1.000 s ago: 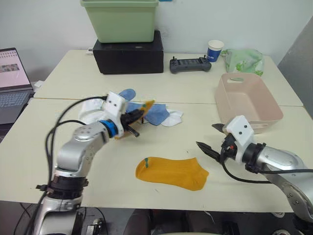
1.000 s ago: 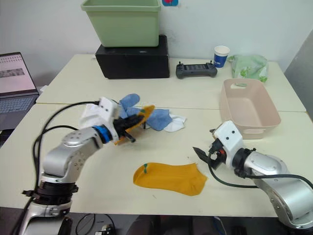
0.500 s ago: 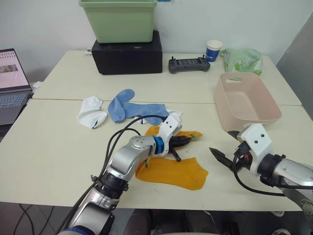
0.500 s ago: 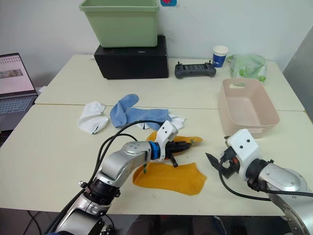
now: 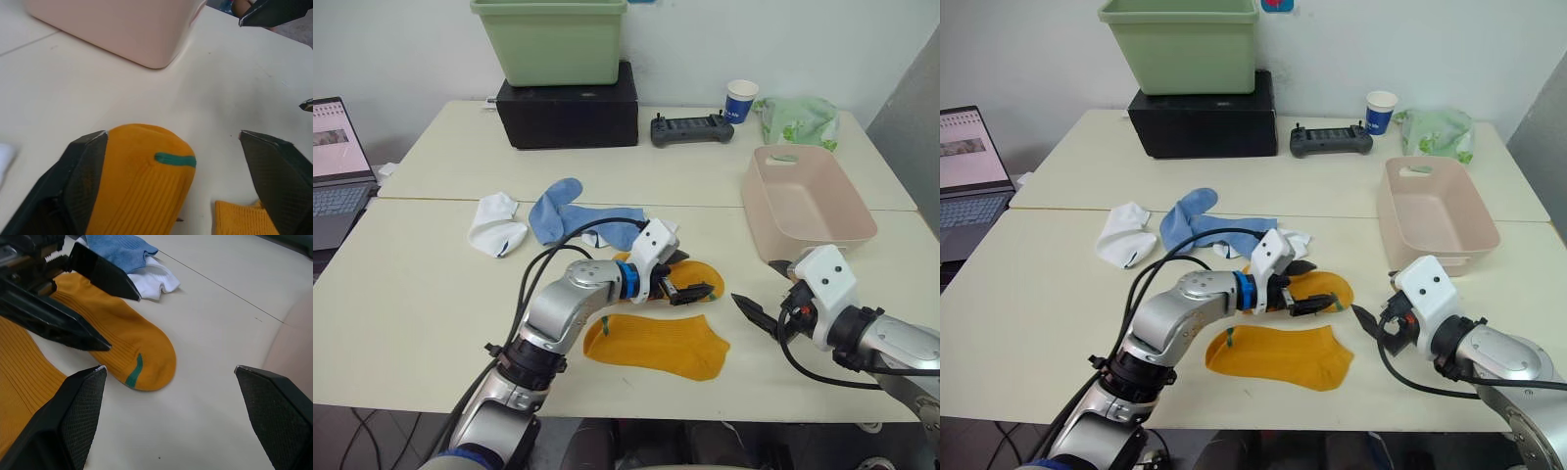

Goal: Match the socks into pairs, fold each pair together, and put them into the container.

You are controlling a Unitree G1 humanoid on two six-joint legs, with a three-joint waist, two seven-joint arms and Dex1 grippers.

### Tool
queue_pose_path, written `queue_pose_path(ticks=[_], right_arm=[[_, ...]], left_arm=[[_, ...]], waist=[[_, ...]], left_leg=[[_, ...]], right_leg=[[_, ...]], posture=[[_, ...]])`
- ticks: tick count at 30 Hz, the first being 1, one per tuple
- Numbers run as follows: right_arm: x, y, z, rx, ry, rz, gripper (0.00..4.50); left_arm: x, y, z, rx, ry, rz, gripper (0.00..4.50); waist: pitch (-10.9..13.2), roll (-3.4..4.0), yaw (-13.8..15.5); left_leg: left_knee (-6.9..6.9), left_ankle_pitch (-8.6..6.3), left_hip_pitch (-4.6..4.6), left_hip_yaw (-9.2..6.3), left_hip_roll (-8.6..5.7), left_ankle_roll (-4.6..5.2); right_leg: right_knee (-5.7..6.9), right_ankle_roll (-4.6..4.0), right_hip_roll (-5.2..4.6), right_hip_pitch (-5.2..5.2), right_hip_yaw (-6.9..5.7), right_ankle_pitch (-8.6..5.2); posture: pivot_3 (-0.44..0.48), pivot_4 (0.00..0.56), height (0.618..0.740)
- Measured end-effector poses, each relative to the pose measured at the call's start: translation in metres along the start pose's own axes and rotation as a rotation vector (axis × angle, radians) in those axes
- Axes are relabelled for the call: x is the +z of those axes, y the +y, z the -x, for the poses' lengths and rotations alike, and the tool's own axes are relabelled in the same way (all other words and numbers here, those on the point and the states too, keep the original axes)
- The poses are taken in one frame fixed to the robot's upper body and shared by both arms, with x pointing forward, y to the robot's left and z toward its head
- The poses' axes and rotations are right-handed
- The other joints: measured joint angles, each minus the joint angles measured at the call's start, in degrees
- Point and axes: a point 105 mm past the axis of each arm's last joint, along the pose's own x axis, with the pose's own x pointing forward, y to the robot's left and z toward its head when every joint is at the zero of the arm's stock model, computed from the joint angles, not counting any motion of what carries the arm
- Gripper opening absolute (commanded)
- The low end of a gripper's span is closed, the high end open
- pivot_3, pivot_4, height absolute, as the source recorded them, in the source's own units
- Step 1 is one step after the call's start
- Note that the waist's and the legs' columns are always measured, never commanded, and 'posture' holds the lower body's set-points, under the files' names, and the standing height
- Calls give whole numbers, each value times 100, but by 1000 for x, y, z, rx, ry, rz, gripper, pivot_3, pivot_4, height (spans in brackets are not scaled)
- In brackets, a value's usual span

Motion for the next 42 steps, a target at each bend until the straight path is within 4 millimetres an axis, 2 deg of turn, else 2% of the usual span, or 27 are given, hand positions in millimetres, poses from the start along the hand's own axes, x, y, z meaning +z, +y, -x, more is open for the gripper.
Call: queue_pose_path(ticks=[4, 8, 12, 17, 20, 24, 37, 42], right_arm=[[2, 2, -1, 16, -9, 9, 4500], [3, 3, -2, 19, -15, 17, 4500], [3, 9, -4, 49, -20, 20, 4500], [0, 17, -7, 96, -16, 27, 4500], [-5, 13, -14, 84, 0, 20, 4500], [-9, 13, -25, 81, 3, 8, 4500], [-23, 20, -49, 60, 23, -26, 4500], [-21, 19, -54, 43, 9, -43, 4500]], left_arm=[[5, 29, 28, 83, -24, 13, 4466], [-5, 61, 67, 207, 4, 63, 4466], [-26, 67, 95, 240, 65, 119, 4466], [-51, 69, 112, 262, 157, 151, 4466], [-58, 71, 112, 274, 178, 162, 4466], [-62, 66, 102, 255, 183, 167, 4466], [-61, 63, 93, 237, 195, 135, 4466], [-63, 63, 90, 239, 203, 129, 4466]], waist=[[0, 0, 1], [0, 0, -9], [0, 0, 1], [1, 0, 3], [1, 0, 6], [1, 0, 4], [0, 1, 7], [-3, 5, 12]], left_leg=[[0, 0, 0, -1, 1, 0], [-1, 0, 1, -3, 2, 0], [-2, 0, -1, -5, 3, 0], [0, -10, 0, -5, 2, 17], [1, -12, 0, -5, 1, 22], [0, -12, 0, -7, 2, 22], [2, -12, 1, -6, 1, 21], [2, -12, 4, -6, 0, 22]], right_leg=[[0, 0, 0, -1, -2, 0], [0, 0, 0, -4, -3, 0], [-2, 0, -1, -4, -4, 0], [-1, 0, -3, -3, -4, 0], [-1, 0, -5, -3, -4, 0], [1, 0, -4, -5, -6, 0], [4, 0, -5, -4, -5, 0], [6, 0, -6, -2, -5, 0]], posture=[[0, 150, 725], [0, 150, 725], [0, 150, 725], [0, 150, 725], [0, 150, 725], [0, 150, 725], [0, 150, 725], [0, 150, 725]])
